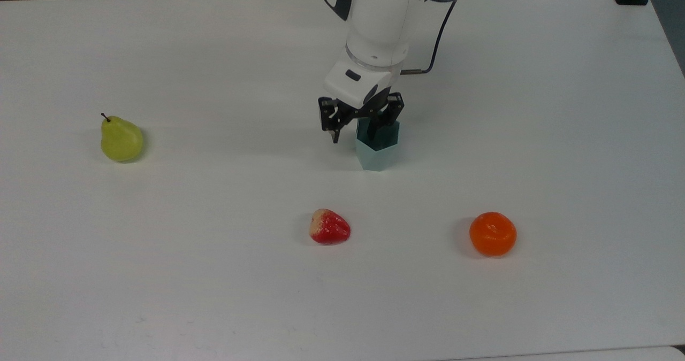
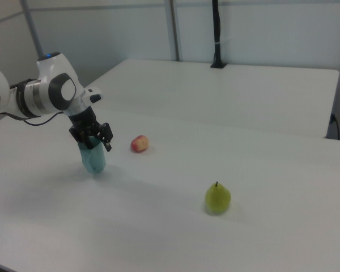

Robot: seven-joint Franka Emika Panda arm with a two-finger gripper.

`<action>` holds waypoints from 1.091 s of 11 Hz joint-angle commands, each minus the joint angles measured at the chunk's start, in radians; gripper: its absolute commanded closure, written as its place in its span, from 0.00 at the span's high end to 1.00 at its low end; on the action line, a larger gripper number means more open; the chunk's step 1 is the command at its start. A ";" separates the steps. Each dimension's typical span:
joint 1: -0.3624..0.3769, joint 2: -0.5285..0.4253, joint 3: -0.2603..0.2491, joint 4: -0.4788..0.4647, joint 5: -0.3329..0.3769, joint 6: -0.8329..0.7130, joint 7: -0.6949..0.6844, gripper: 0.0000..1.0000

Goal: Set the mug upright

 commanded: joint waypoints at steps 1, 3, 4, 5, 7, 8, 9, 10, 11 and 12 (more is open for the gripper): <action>-0.008 -0.118 0.000 -0.022 0.026 -0.135 -0.033 1.00; -0.031 -0.182 -0.003 -0.012 0.035 -0.225 -0.032 1.00; -0.044 -0.220 -0.006 -0.010 0.055 -0.265 -0.032 1.00; -0.075 -0.265 -0.010 -0.010 0.110 -0.288 -0.039 1.00; -0.101 -0.349 -0.067 -0.010 0.253 -0.382 -0.061 1.00; -0.095 -0.383 -0.113 -0.009 0.284 -0.432 -0.069 1.00; -0.097 -0.403 -0.125 -0.006 0.284 -0.465 -0.084 1.00; -0.103 -0.406 -0.128 0.022 0.284 -0.508 -0.102 1.00; -0.110 -0.402 -0.130 0.052 0.284 -0.549 -0.115 1.00; -0.111 -0.402 -0.130 0.053 0.281 -0.552 -0.115 1.00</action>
